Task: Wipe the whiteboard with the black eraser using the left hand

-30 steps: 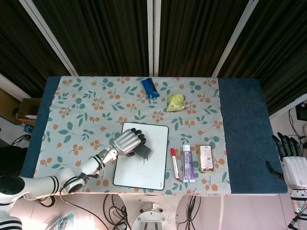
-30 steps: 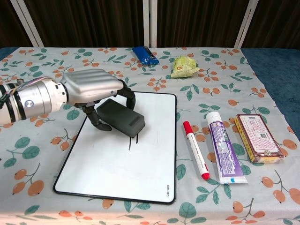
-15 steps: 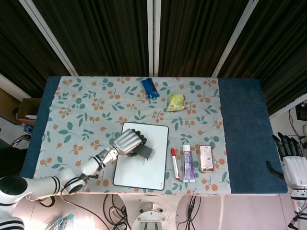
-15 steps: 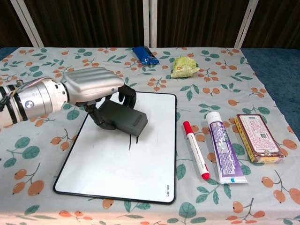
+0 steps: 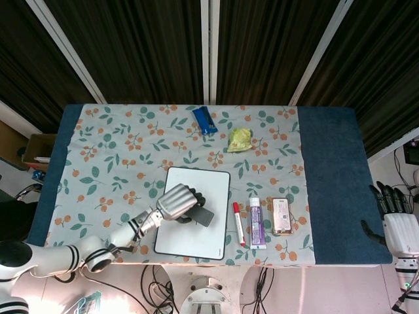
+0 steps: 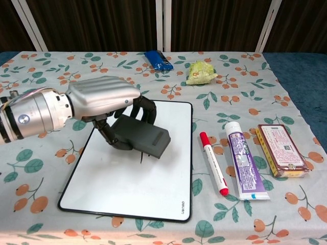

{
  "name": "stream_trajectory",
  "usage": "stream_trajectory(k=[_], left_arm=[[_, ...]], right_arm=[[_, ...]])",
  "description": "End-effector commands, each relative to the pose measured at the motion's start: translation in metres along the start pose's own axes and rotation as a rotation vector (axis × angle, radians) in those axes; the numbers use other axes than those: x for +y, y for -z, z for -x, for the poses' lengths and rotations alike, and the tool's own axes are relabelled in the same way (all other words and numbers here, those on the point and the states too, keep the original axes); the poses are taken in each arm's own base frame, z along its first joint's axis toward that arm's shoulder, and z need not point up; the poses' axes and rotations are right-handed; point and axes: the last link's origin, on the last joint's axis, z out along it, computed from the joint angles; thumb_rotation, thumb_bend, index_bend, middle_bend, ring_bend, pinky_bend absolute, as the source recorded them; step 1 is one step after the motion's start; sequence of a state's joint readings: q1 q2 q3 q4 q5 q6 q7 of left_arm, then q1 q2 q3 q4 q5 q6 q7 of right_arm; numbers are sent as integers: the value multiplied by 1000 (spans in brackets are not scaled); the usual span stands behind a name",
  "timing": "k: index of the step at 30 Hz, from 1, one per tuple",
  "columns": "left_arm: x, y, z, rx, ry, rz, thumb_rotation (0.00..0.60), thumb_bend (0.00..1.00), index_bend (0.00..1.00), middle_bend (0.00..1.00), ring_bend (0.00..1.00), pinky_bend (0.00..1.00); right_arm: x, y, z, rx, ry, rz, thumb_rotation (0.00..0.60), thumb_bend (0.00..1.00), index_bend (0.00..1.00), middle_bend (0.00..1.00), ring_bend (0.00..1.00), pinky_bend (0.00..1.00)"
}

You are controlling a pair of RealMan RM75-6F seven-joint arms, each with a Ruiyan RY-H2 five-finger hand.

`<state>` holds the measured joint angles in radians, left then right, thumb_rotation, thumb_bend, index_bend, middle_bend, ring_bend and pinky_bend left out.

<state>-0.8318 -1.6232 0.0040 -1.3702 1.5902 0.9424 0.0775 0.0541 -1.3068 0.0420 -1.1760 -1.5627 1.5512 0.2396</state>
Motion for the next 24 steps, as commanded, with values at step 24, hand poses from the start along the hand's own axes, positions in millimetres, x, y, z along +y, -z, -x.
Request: stream_trajectory(k=[24], left_arm=[[1,-4,22,-73,13,-56,600,502,736,672,547,656]], right_arm=[[2,0,-1,0,2,4,600,223,0,0,0,0]])
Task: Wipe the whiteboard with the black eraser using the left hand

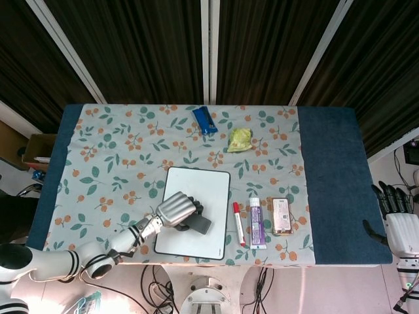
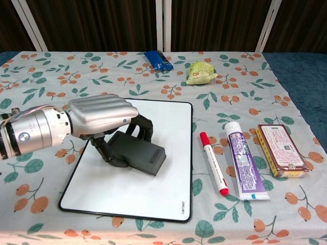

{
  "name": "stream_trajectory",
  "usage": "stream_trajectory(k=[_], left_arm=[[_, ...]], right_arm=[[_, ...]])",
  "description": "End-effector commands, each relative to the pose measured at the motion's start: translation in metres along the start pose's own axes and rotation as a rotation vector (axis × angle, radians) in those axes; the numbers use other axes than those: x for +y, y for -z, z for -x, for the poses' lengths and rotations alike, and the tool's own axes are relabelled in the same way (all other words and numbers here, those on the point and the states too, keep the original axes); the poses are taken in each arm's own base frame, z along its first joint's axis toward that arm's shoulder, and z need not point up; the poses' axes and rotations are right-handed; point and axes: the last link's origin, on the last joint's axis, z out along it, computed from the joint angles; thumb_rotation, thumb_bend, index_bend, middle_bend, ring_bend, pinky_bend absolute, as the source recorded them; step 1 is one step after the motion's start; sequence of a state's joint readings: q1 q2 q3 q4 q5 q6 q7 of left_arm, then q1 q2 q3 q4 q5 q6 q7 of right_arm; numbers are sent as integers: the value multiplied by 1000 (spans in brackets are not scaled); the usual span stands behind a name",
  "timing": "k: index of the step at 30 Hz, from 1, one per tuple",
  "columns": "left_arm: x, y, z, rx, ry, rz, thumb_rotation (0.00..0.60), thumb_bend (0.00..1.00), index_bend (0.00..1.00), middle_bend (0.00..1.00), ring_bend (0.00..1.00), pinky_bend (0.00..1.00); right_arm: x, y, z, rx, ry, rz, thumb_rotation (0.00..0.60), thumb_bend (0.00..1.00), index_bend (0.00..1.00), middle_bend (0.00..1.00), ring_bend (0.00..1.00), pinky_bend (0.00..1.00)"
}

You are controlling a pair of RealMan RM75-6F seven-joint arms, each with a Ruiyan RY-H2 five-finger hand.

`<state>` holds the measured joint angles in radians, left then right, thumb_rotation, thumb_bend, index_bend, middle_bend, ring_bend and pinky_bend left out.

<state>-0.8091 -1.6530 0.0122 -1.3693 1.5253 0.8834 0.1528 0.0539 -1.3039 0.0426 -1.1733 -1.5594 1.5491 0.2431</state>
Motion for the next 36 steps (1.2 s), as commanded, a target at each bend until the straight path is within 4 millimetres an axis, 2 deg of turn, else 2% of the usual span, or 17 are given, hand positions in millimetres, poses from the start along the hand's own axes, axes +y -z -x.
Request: stream_trajectory(k=[1,9,21,29,36], left_arm=[[-3,-10,0,7,24,-22,600,504,736,672,548,656],[-14,-32,-4,37,64,-88,600,531,747,685,559,669],[-59,-58,-17,108,81,-280,600,533,761,696,566,673],[-73,-50,-41,194,169,-304,600,533,762,697,567,673],[-64,-30,-37,167,196,-258,600,534,765,700,568,675]], right_arm=[[0,0,0,2,-1,1,600,223,0,0,0,0],[-1,0,1,-1,0,0,600,243,0,0,0,0],[-1,2,1,-1,-1,0,600,242,0,0,0,0],[1,3,0,3,-2,4,600,242,0,0,0,0],[-3,2,3,-3,-2,-11,600,243,0,0,0,0]])
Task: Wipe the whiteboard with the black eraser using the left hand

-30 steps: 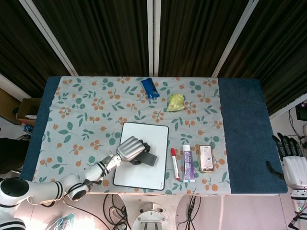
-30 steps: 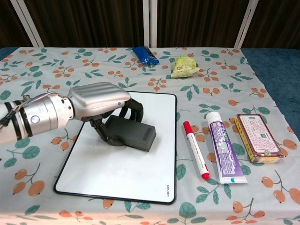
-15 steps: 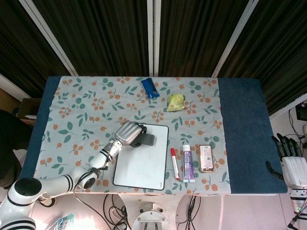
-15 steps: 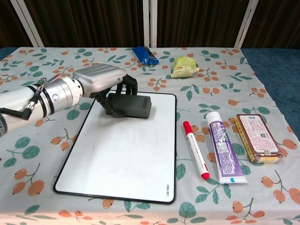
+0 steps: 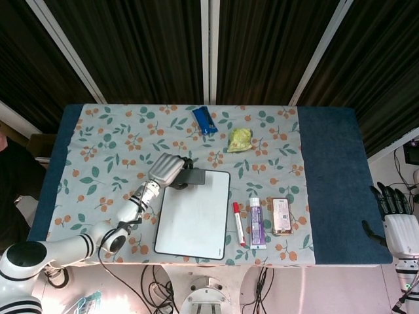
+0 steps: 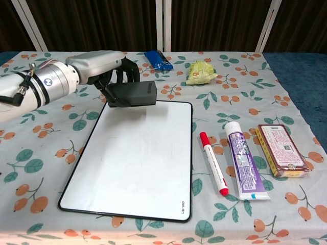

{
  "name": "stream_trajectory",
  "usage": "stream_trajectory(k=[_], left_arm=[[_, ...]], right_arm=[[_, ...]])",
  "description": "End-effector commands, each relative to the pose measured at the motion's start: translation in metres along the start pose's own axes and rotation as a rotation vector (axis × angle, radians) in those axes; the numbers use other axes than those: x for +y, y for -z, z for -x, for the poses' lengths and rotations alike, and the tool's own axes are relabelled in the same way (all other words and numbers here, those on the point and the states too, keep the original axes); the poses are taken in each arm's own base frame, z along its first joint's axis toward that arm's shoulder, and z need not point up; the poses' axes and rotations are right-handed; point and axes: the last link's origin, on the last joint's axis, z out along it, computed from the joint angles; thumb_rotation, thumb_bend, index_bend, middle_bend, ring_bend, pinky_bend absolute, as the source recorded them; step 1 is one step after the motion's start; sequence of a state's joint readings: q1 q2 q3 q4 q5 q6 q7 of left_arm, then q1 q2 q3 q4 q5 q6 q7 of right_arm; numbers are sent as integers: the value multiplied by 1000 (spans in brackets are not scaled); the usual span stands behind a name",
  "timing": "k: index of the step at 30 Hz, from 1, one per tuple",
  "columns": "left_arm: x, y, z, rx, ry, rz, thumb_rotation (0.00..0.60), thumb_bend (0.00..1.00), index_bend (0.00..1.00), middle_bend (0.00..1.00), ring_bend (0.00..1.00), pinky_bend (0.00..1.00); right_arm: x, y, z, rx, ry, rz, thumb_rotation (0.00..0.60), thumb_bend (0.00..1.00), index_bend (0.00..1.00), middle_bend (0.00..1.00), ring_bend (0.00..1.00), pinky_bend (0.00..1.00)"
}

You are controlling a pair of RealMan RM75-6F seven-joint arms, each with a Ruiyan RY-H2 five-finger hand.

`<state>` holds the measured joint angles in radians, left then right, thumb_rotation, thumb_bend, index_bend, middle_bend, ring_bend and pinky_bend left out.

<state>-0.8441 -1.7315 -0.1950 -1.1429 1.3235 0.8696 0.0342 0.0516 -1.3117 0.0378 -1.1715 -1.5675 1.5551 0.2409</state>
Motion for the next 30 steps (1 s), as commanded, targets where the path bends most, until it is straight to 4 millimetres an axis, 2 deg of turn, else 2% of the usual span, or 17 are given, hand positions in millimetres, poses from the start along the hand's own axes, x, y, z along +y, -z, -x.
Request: stream_trajectory(k=[1,6,12,22,30], left_arm=[[0,16,5,-30,14,17,600,534,766,701,569,676],[8,34,22,-91,-9,57,600,535,771,702,571,677],[28,49,36,-152,-26,133,600,539,784,717,584,688],[54,69,40,-239,-44,213,600,533,805,736,601,692],[56,58,43,-200,-40,162,600,533,806,736,602,694]], right_arm=[[-1,0,1,-2,2,-4,600,243,0,0,0,0],[-2,0,1,-2,5,-4,600,243,0,0,0,0],[-1,1,0,1,5,1,600,243,0,0,0,0],[2,0,1,-1,1,6,600,242,0,0,0,0],[2,1,-1,6,-1,3,600,242,0,0,0,0]])
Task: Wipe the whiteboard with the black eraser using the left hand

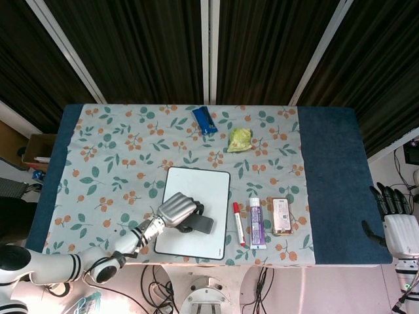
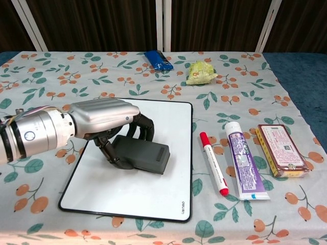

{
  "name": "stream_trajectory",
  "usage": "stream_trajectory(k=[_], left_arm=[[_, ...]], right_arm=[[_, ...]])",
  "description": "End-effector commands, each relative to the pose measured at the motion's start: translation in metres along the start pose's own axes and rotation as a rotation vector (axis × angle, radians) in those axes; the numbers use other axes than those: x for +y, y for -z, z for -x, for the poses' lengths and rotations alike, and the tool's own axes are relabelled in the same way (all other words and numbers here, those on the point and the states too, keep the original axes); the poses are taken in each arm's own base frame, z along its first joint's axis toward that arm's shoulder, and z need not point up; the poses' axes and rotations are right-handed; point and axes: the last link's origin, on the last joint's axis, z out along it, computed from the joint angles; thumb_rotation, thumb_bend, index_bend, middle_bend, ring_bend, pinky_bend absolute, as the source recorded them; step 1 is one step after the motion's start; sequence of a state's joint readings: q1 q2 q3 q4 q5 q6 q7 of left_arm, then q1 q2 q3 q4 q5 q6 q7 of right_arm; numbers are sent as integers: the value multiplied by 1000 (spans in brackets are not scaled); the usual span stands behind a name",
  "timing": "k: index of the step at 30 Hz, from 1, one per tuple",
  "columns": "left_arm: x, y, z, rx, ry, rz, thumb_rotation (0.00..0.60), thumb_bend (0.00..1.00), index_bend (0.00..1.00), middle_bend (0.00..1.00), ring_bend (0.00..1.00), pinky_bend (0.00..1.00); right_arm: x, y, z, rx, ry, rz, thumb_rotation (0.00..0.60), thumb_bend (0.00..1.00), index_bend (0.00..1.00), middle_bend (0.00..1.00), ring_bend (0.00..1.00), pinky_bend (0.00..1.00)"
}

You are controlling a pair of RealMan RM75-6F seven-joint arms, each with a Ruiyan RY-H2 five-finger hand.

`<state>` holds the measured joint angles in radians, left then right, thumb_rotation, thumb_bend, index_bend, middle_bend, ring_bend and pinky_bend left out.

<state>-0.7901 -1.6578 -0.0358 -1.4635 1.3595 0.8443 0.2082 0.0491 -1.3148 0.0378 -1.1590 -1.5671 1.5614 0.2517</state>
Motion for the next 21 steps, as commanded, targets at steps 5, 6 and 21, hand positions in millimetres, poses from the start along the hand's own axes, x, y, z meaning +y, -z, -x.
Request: stream_trajectory(k=[5,6,21], left_arm=[[-3,-21,-5,46,15,-50,600,531,806,736,601,695],[-4,-25,-8,58,20,-59,600,531,807,736,601,696],[-64,-68,-32,131,-25,-274,600,532,814,741,604,697]], right_arm=[[1,1,-4,9,0,0,600,242,0,0,0,0],[1,1,-4,10,0,-1,600,242,0,0,0,0],[-3,1,-5,12,7,-11,600,243,0,0,0,0]])
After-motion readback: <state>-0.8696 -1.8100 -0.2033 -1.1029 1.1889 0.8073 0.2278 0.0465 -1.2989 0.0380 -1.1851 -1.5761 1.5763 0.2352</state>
